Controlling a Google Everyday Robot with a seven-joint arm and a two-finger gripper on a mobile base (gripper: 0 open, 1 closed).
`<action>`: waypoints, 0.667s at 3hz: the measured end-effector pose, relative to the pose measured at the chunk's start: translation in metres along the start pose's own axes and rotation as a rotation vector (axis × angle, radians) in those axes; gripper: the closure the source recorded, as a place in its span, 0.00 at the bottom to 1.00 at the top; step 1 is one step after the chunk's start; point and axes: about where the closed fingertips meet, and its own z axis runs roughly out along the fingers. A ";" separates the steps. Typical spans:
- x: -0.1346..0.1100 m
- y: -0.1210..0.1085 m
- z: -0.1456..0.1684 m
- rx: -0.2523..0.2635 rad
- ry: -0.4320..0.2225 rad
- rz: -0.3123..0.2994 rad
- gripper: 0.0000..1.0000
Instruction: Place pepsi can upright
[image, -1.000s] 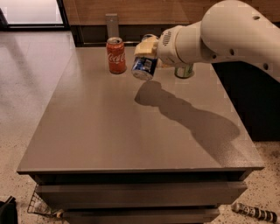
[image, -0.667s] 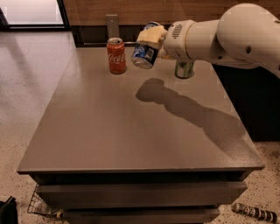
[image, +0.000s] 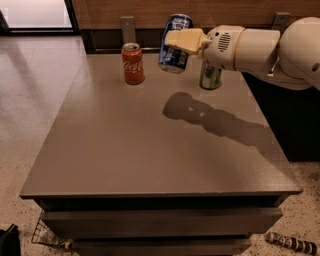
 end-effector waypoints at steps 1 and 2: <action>0.010 0.030 0.002 -0.069 0.011 -0.205 1.00; 0.023 0.053 0.010 -0.120 0.007 -0.465 1.00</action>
Offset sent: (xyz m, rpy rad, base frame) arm -0.0522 0.0570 0.0115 -0.3532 -0.6516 0.2224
